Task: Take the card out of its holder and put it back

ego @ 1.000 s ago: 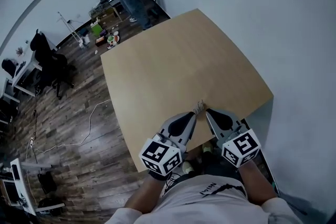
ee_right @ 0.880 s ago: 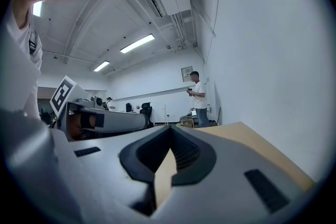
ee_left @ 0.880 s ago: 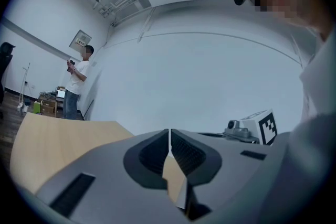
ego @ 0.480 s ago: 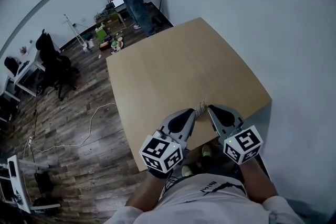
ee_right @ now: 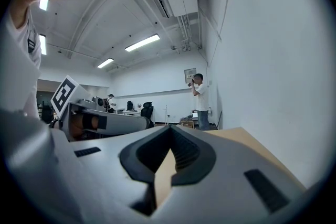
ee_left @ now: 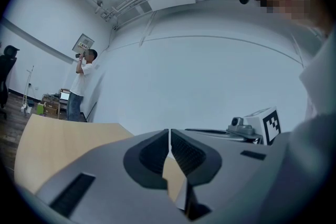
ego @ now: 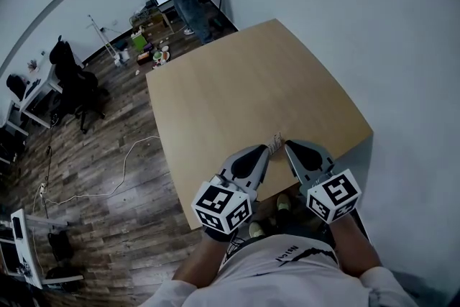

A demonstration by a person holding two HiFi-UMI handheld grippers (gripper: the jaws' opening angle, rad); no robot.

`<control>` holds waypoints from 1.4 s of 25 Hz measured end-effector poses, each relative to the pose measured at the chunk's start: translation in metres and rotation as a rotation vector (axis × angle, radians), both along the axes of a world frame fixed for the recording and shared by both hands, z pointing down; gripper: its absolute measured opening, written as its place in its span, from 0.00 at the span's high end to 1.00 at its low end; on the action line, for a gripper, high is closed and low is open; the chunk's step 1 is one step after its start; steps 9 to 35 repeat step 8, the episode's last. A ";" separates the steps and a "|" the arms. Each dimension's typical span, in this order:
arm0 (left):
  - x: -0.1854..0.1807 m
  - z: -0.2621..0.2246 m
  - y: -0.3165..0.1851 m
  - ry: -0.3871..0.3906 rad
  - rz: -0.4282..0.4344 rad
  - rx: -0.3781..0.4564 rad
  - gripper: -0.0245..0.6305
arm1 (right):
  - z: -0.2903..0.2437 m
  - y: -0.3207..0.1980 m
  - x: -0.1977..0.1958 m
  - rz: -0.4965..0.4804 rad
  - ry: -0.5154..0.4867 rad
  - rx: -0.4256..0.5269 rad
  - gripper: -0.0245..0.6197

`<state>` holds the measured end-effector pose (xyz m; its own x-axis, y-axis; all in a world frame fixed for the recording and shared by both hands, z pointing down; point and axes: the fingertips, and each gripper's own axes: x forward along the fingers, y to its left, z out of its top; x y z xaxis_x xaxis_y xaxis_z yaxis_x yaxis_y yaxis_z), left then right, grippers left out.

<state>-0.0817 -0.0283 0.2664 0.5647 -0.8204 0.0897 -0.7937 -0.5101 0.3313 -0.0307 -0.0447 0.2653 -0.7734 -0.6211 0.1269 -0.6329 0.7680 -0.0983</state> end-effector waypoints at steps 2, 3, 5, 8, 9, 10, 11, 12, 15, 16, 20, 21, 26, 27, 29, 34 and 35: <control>-0.001 0.000 0.001 0.001 -0.001 0.000 0.93 | -0.002 0.001 -0.001 -0.002 0.003 0.006 0.94; -0.001 0.000 0.002 0.001 -0.002 0.000 0.93 | -0.002 0.001 -0.001 -0.003 0.003 0.008 0.94; -0.001 0.000 0.002 0.001 -0.004 0.000 0.93 | -0.001 0.001 -0.001 -0.004 -0.001 0.004 0.94; 0.000 0.000 0.000 0.001 -0.007 0.000 0.93 | -0.001 -0.001 0.001 -0.005 -0.001 0.004 0.94; 0.000 0.000 0.000 0.001 -0.007 0.000 0.93 | -0.001 -0.001 0.001 -0.005 -0.001 0.004 0.94; 0.000 0.000 0.000 0.001 -0.007 0.000 0.93 | -0.001 -0.001 0.001 -0.005 -0.001 0.004 0.94; 0.000 0.000 0.000 0.001 -0.007 0.000 0.93 | -0.001 -0.001 0.001 -0.005 -0.001 0.004 0.94; 0.000 0.000 0.000 0.001 -0.007 0.000 0.93 | -0.001 -0.001 0.001 -0.005 -0.001 0.004 0.94; 0.000 0.000 0.000 0.001 -0.007 0.000 0.93 | -0.001 -0.001 0.001 -0.005 -0.001 0.004 0.94; 0.000 0.000 0.000 0.001 -0.007 0.000 0.93 | -0.001 -0.001 0.001 -0.005 -0.001 0.004 0.94; 0.000 0.000 0.000 0.001 -0.007 0.000 0.93 | -0.001 -0.001 0.001 -0.005 -0.001 0.004 0.94; 0.000 0.000 0.000 0.001 -0.007 0.000 0.93 | -0.001 -0.001 0.001 -0.005 -0.001 0.004 0.94; 0.000 0.000 0.000 0.001 -0.007 0.000 0.93 | -0.001 -0.001 0.001 -0.005 -0.001 0.004 0.94; 0.000 0.000 0.000 0.001 -0.007 0.000 0.93 | -0.001 -0.001 0.001 -0.005 -0.001 0.004 0.94; 0.000 0.000 0.000 0.001 -0.007 0.000 0.93 | -0.001 -0.001 0.001 -0.005 -0.001 0.004 0.94; 0.000 0.000 0.000 0.001 -0.007 0.000 0.93 | -0.001 -0.001 0.001 -0.005 -0.001 0.004 0.94; 0.000 0.000 0.000 0.001 -0.007 0.000 0.93 | -0.001 -0.001 0.001 -0.005 -0.001 0.004 0.94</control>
